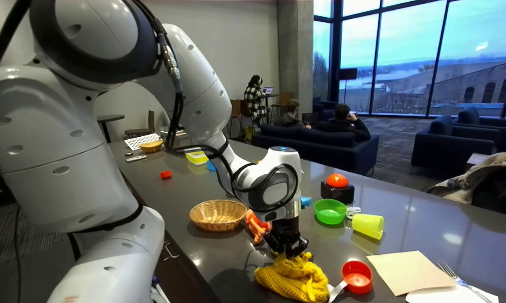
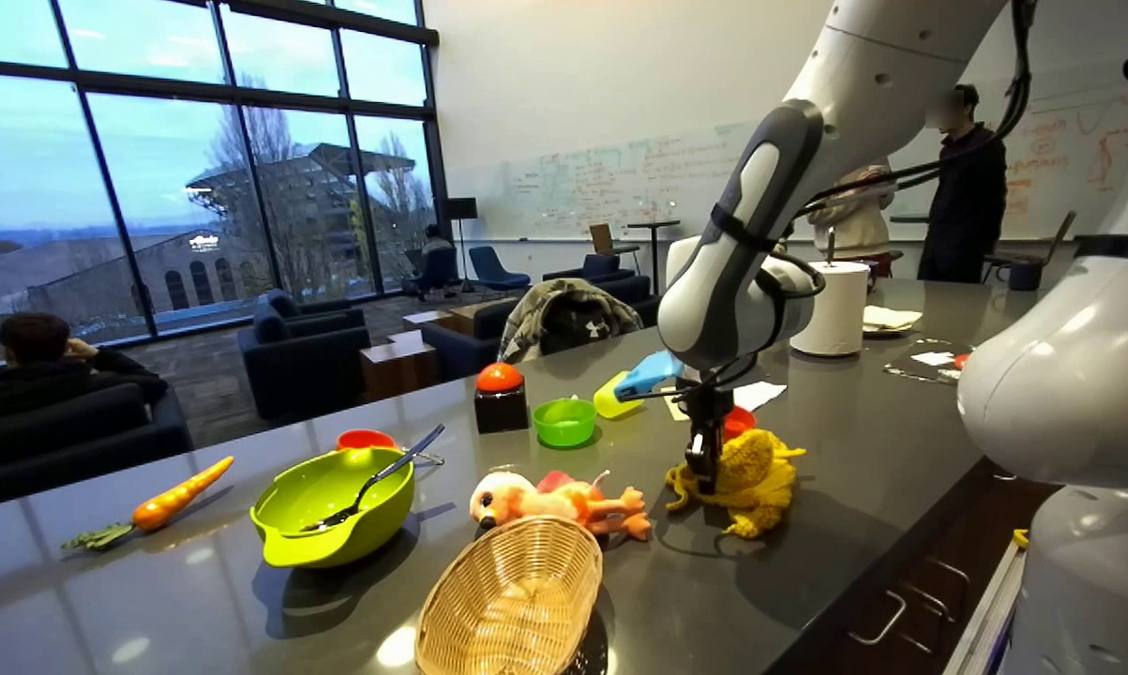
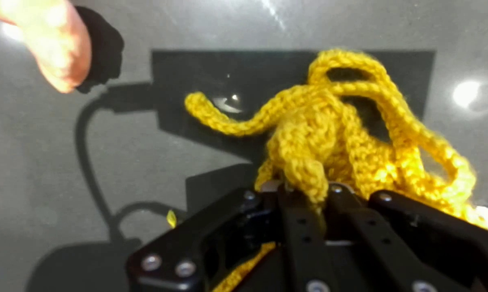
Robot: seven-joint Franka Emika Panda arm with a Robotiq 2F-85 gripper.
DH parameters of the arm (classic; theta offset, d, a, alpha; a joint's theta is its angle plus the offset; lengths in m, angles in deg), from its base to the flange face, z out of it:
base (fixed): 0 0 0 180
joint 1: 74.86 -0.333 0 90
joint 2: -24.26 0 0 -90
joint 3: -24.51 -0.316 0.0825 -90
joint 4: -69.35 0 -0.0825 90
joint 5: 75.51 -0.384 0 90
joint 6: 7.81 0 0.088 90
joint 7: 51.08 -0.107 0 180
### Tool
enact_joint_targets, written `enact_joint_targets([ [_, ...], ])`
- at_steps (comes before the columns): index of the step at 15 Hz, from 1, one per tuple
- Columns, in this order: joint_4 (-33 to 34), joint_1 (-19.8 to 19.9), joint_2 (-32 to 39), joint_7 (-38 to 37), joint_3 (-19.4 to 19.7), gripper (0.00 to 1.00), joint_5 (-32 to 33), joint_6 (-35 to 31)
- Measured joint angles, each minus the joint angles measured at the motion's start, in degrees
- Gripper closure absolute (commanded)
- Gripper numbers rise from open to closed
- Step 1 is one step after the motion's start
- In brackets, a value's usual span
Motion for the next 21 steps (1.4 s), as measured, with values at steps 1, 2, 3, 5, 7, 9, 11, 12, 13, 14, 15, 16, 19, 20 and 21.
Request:
enact_joint_targets([
  [1, 0.58, 1.25, 0.53, 0.0, -0.25, 0.98, 1.06, 0.01],
  [2, 1.19, 2.79, 1.06, 0.0, -0.63, 0.98, 2.23, 0.07],
  [3, 1.8, 4.41, 1.58, 0.0, -1.07, 0.98, 3.33, 0.16],
  [5, 2.95, 7.66, 2.46, 0.0, -1.8, 0.98, 5.7, 0.32],
  [7, 4.01, 10.64, 3.22, 0.0, -2.17, 0.98, 7.52, 0.35],
  [9, 5.25, 13.49, 4.09, 0.01, -2.25, 0.98, 9.13, 0.38],
  [11, 6.71, 15.98, 5.32, 0.01, -2.24, 0.98, 10.65, 0.52],
  [12, 7.57, 17.01, 6.13, 0.01, -2.2, 0.98, 11.16, 0.58],
  [13, 8.5, 17.76, 7.09, 0.01, -2.07, 0.98, 11.42, 0.64],
  [14, 9.48, 16.08, 8.16, 0.01, 0.55, 0.98, 11.95, 0.65],
  [15, 10.53, 12.49, 9.27, 0.02, 5.13, 0.98, 12.58, 0.65],
  [16, 11.72, 9.01, 10.44, 0.05, 9.63, 0.98, 13.16, 0.65],
  [19, 16.57, -1.53, 14.45, 0.1, 22.78, 0.98, 14.1, 0.77],
  [20, 18.36, -4.91, 15.63, 0.1, 26.64, 0.98, 14.1, 1.1],
  [21, 20.13, -8.04, 16.76, 0.1, 30.18, 0.98, 14.1, 1.5],
])
